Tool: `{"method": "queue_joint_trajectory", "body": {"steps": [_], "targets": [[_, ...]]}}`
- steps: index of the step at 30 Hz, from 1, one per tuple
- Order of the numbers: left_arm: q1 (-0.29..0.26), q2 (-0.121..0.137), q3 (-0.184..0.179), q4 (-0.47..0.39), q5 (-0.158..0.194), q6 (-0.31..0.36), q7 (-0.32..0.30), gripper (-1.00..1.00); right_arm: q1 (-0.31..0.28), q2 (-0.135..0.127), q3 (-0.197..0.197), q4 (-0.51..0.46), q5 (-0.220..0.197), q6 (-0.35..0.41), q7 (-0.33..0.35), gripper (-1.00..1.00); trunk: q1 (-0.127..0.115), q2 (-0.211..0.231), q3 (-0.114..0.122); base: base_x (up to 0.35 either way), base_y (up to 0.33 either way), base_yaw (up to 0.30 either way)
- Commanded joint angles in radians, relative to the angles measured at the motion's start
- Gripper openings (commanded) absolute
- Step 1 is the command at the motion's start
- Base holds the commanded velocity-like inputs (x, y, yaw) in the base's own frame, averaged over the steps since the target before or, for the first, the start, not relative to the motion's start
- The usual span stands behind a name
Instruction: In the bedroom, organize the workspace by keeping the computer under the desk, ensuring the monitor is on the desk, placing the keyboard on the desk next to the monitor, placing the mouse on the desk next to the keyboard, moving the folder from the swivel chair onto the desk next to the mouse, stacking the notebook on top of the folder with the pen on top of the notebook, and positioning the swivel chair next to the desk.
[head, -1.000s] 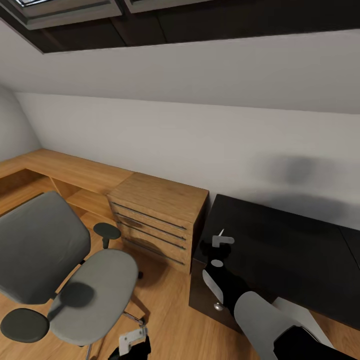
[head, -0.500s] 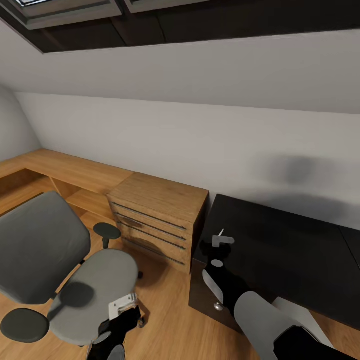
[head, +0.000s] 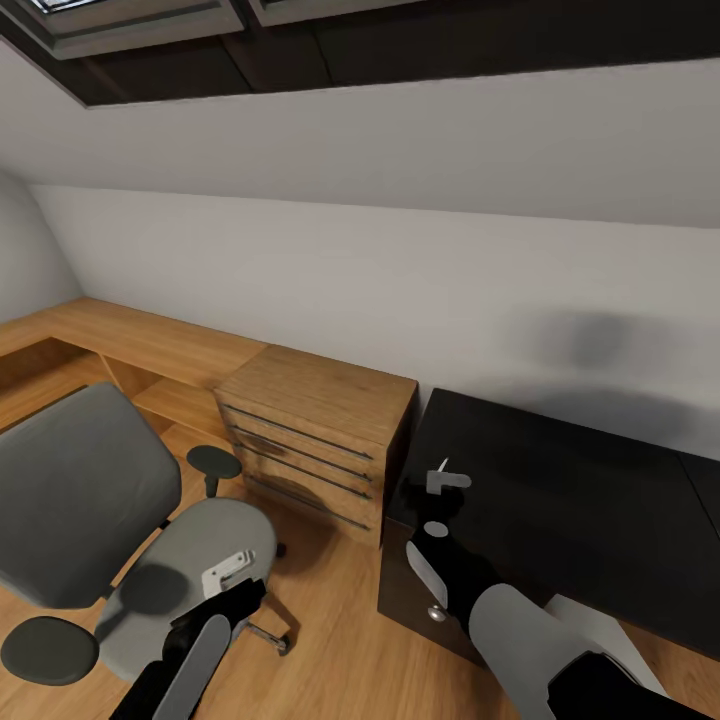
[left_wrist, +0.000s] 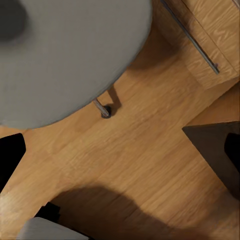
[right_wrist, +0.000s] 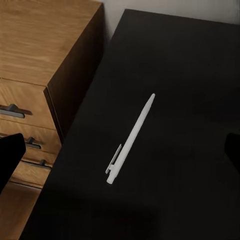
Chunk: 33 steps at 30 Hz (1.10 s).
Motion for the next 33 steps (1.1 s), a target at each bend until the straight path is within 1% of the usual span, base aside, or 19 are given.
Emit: {"method": "queue_joint_trajectory", "body": {"steps": [1, 3, 4, 5, 6, 7, 10, 11, 13, 15, 19, 29, 31, 33], "targets": [[-0.003, 0.005, 0.002, 0.001, 0.009, 0.002, 0.008, 1.0, -0.001, -0.001, 0.007, 0.003, -0.011, -0.007, -0.005, 1.0, 0.0, -0.002, -0.002, 0.0, 0.0, 0.0], [-0.004, 0.011, 0.004, -0.004, 0.009, 0.003, 0.008, 1.0, -0.001, 0.0, 0.007, 0.009, -0.011, -0.008, -0.005, 1.0, 0.0, -0.002, -0.002, 0.0, 0.0, 0.0], [-0.005, 0.028, 0.006, -0.022, 0.008, 0.004, 0.008, 1.0, -0.001, 0.0, 0.007, 0.029, -0.011, -0.008, -0.005, 1.0, 0.0, -0.002, -0.002, 0.0, 0.0, 0.0], [-0.006, 0.035, 0.006, -0.03, 0.008, 0.004, 0.008, 1.0, -0.001, 0.0, 0.007, 0.038, -0.011, -0.008, -0.005, 1.0, 0.0, -0.002, -0.002, 0.0, 0.0, 0.0], [-0.006, 0.047, 0.006, -0.047, 0.008, 0.005, 0.009, 1.0, -0.001, 0.001, 0.007, 0.056, -0.011, -0.009, -0.005, 1.0, 0.0, -0.002, -0.002, 0.0, 0.0, 0.0], [-0.006, 0.052, 0.006, -0.056, 0.008, 0.005, 0.009, 1.0, -0.001, 0.001, 0.007, 0.062, -0.012, -0.009, -0.005, 1.0, 0.0, -0.002, -0.002, 0.0, 0.0, 0.0], [-0.006, 0.067, 0.005, -0.124, 0.008, 0.005, 0.011, 1.0, -0.001, 0.002, 0.007, 0.086, -0.012, -0.007, -0.004, 1.0, 0.0, -0.002, -0.002, 0.0, 0.0, 0.0], [-0.003, 0.07, 0.005, -0.166, 0.008, 0.006, 0.012, 1.0, -0.001, 0.001, 0.006, 0.092, -0.012, -0.005, -0.002, 1.0, 0.0, -0.002, -0.002, 0.0, 0.0, 0.0], [0.01, 0.071, 0.005, -0.209, 0.008, 0.006, 0.013, 1.0, -0.002, 0.001, 0.006, 0.097, -0.012, -0.003, 0.009, 1.0, 0.0, -0.002, -0.002, 0.0, 0.0, 0.0], [0.045, 0.072, 0.004, -0.273, 0.008, 0.006, 0.013, 1.0, -0.002, 0.001, 0.004, 0.101, -0.011, -0.002, 0.031, 1.0, 0.0, -0.002, -0.002, 0.0, 0.0, 0.0], [0.069, 0.073, 0.003, -0.314, 0.008, 0.006, 0.013, 1.0, -0.003, -0.001, 0.004, 0.103, -0.011, -0.001, 0.043, 1.0, 0.0, -0.002, -0.002, 0.021, 0.0, 0.0], [0.074, 0.072, -0.002, -0.321, 0.007, 0.007, 0.013, 1.0, -0.003, -0.006, 0.004, 0.105, -0.011, 0.007, 0.045, 1.0, 0.0, -0.002, -0.002, 0.172, 0.0, 0.0], [0.074, 0.072, -0.003, -0.321, 0.007, 0.007, 0.013, 1.0, -0.003, -0.007, 0.004, 0.105, -0.011, 0.021, 0.045, 1.0, 0.0, -0.002, -0.002, 0.059, 0.0, 0.0], [0.075, 0.072, -0.003, -0.321, 0.007, 0.007, 0.013, 1.0, -0.004, -0.007, 0.004, 0.104, -0.012, 0.063, 0.047, 1.0, 0.0, -0.002, -0.002, 0.05, 0.0, 0.0]]}}
